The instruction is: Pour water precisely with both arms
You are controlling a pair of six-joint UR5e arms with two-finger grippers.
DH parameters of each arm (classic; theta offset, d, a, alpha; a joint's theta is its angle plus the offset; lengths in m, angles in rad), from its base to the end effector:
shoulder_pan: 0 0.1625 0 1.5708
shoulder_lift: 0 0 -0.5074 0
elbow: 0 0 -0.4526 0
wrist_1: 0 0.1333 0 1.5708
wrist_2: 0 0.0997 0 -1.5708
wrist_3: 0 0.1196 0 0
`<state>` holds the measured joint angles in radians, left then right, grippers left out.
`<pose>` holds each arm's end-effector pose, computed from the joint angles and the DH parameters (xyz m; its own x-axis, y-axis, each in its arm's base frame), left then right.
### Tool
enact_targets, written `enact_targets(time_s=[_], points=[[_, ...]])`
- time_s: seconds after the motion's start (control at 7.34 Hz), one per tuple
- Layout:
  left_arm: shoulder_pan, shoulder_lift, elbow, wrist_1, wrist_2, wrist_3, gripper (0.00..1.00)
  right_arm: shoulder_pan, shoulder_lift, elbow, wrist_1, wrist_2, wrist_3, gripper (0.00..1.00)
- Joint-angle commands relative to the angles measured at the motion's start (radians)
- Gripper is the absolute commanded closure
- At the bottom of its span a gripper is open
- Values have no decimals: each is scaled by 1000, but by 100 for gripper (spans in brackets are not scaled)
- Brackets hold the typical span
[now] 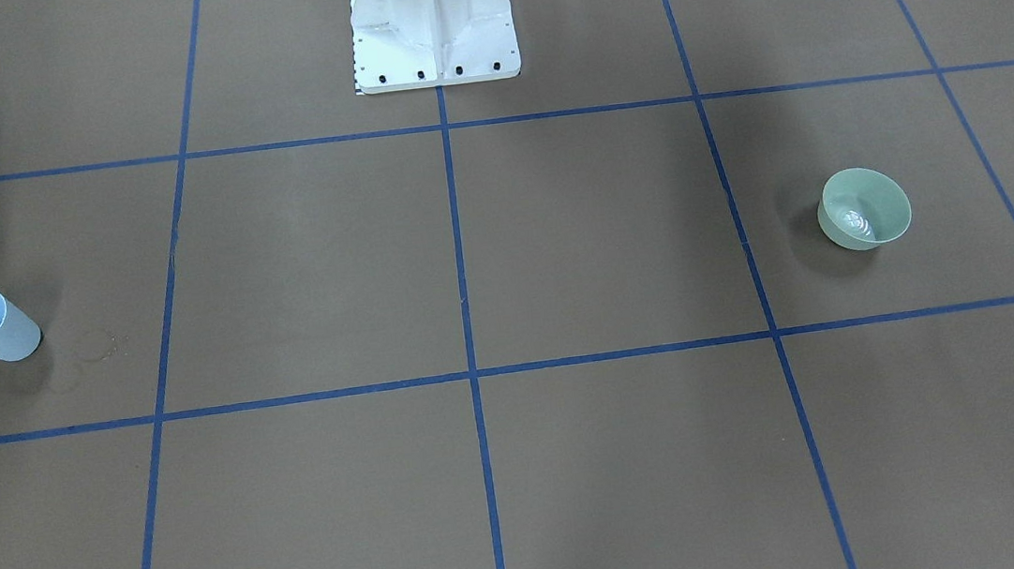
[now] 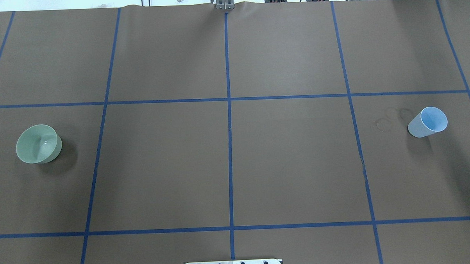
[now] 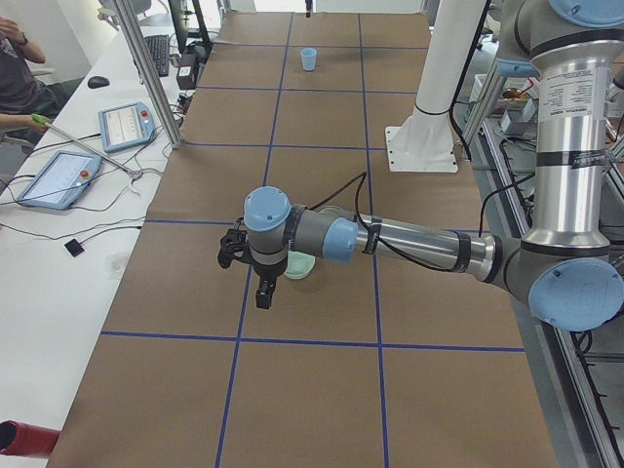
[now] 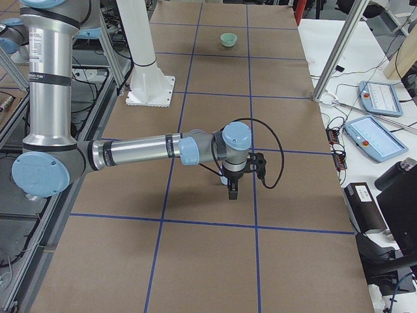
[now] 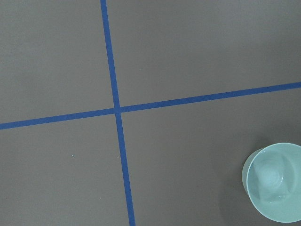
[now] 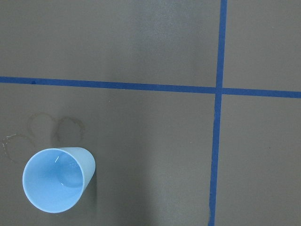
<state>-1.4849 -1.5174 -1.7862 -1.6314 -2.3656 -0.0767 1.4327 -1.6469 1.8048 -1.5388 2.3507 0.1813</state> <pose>-0.0018 -0.5375 0.6559 0.6887 0.1420 -0.7110 -0.0310 0.9855 0.1668 -0.0232 -0.5241 0.6619 0.6991 -0.0502 0.7133 0.0093 0.9981 0.0611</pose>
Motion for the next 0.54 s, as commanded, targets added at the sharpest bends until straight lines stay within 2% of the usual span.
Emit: enact_targets(time_s=[0.0, 0.41], points=[[2, 8, 1, 2, 0, -8, 0, 0, 16, -1, -3, -20, 0, 0], [2, 16, -6, -1, 0, -1, 0, 0, 7, 5, -3, -31, 0, 0]])
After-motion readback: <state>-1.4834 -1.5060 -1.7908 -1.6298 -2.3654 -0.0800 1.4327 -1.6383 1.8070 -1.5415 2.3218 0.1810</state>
